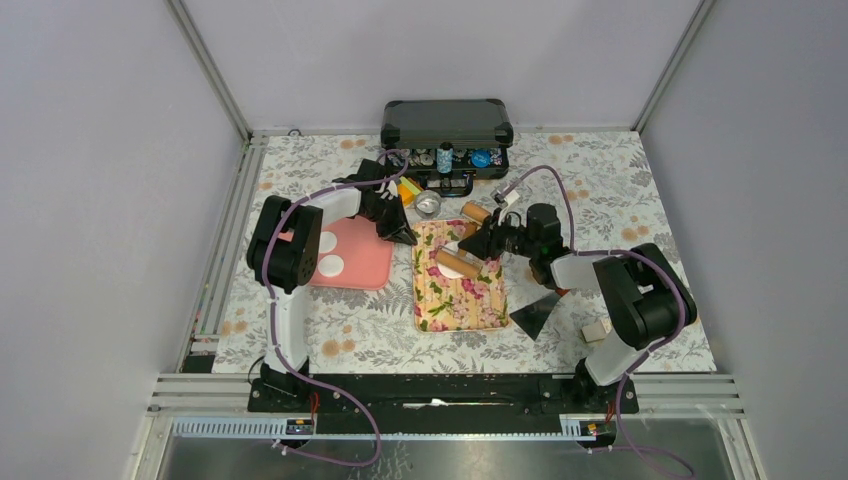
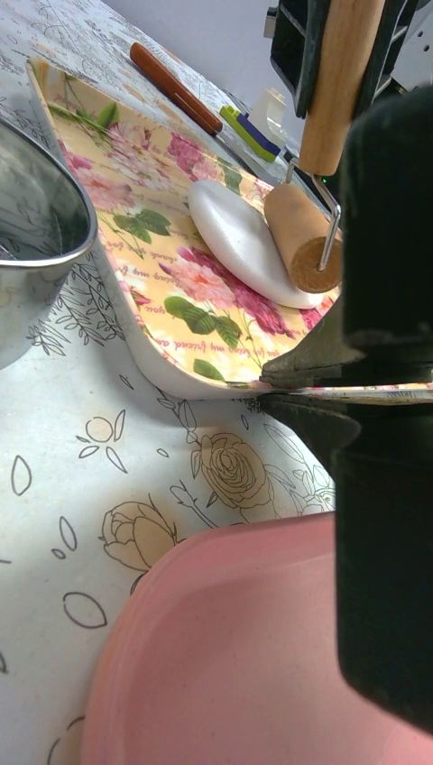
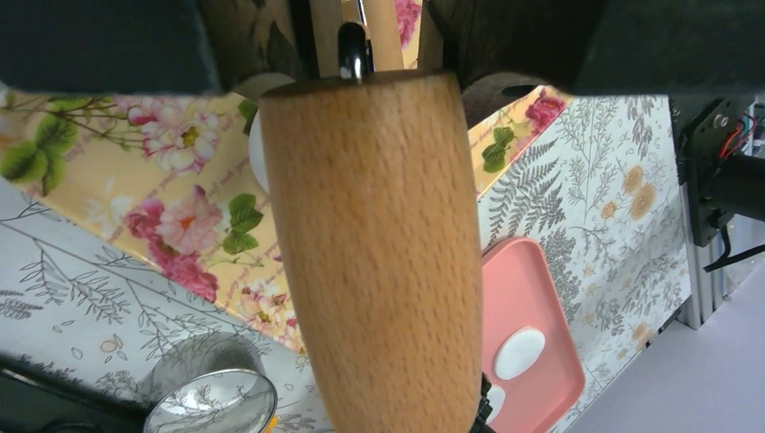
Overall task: Roll out the dumpling wrappers from the dough
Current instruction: Flatten out the dough on the work surface.
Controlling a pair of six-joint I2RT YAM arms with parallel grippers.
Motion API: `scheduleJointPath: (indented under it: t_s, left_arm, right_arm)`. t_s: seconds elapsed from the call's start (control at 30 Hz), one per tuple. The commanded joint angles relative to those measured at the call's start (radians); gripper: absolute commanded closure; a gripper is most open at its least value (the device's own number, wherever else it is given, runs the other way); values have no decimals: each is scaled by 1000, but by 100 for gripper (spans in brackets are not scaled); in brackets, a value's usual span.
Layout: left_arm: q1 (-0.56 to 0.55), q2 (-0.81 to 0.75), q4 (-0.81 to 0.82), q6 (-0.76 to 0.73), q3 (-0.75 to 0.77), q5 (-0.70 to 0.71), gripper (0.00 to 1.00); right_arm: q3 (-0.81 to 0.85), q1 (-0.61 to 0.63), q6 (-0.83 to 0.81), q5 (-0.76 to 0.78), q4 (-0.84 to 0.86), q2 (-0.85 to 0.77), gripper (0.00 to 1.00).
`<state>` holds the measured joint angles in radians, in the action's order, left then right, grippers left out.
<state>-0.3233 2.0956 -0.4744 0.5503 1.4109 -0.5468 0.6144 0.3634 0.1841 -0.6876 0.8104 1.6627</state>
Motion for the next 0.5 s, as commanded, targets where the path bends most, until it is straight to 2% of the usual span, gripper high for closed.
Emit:
scheduleJointPath:
  t_s: [0.0, 0.47]
  left_arm:
    - [10, -40, 8, -7, -3, 23, 100]
    - [10, -39, 9, -1, -6, 24, 100]
  right_arm:
    - [-77, 4, -3, -8, -112, 18, 100]
    - [-99, 28, -44, -48, -192, 22, 100]
